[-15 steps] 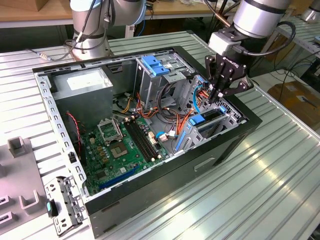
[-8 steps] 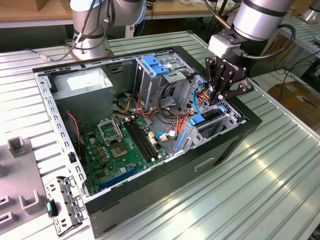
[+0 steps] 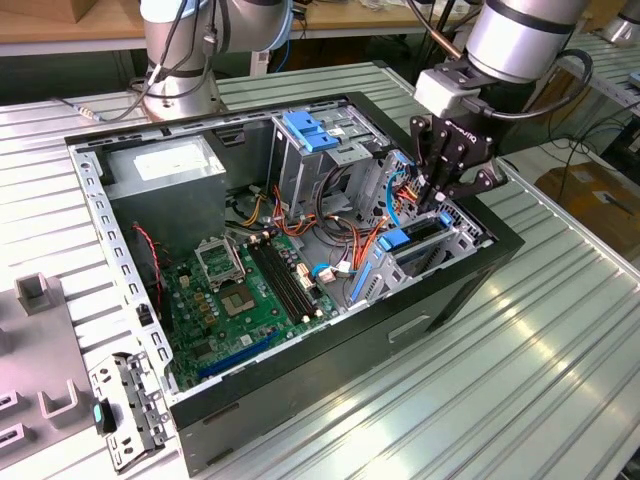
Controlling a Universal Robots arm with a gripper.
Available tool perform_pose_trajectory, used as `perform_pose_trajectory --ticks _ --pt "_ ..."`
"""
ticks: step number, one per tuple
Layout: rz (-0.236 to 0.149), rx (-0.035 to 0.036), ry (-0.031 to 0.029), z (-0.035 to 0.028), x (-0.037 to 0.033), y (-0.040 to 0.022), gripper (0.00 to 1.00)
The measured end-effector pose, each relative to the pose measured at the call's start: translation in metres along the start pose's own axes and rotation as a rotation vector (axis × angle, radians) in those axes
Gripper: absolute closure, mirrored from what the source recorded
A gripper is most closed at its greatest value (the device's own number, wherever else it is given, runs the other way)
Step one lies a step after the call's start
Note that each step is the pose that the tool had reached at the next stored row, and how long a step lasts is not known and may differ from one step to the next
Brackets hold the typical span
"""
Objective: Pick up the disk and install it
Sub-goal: 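Insert the first disk wire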
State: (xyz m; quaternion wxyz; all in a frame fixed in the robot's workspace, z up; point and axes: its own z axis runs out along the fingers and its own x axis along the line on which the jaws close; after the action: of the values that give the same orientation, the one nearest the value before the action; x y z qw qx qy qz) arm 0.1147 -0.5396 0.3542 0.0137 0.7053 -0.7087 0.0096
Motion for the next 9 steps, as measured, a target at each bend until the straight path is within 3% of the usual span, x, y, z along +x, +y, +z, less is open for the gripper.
perform_pose_trajectory --ticks 6,9 --pt "0.013 -0.0005 0.0001 0.0036 0.0072 -0.0001 0.84" --pt "0.013 -0.0005 0.0004 0.0068 0.0076 -0.0001 0.84"
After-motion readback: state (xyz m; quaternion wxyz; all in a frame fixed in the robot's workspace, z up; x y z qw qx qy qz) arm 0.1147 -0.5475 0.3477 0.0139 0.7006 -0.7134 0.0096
